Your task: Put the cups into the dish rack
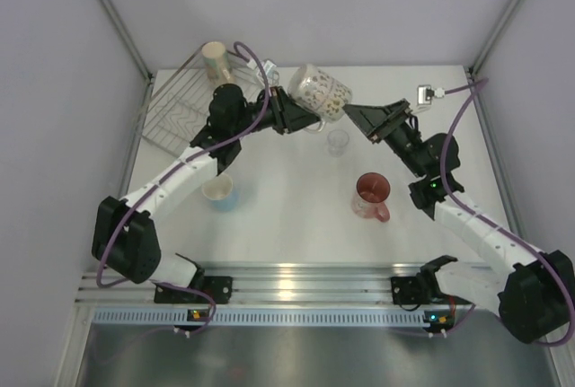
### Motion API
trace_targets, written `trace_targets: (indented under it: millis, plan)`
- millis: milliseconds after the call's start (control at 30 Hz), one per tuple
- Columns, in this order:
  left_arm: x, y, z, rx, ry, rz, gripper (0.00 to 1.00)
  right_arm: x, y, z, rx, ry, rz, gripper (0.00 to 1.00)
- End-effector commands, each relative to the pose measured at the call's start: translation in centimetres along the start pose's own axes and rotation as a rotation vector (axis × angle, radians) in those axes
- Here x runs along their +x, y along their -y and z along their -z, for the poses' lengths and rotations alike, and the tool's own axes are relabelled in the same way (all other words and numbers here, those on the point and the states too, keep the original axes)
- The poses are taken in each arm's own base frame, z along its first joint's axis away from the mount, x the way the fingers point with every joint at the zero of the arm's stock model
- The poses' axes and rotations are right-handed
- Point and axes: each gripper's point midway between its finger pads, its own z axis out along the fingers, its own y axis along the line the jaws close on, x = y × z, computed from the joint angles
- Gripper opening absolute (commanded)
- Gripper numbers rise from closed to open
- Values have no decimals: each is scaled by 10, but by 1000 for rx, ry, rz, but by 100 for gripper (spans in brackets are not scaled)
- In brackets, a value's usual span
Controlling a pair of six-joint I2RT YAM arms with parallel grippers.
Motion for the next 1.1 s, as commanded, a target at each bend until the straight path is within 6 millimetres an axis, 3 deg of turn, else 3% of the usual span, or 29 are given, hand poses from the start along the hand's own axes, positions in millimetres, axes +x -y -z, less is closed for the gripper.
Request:
trace_targets:
  millis: [0,100,567,833,1033,1067]
  plan:
    - [-75,9,16,-135,224,-231,0,-17,-47,15,-120,51,93,58]
    - [-87,-1,22,-243,252,-270,0,-21,-50,23,-100,66,118,59]
    - [-152,-112,72,-952,391,-389,0,-48,-75,57,-8,170,319,61]
    - [-168,-181,66,-1127,392,-367,0,-53,-77,65,17,185,391,60]
    - [-195,-201,70,-1233,465,-381,0,-55,-77,70,40,183,456,60]
    - [-192,-213,68,-1255,456,-378,0,-56,-77,70,41,185,464,60]
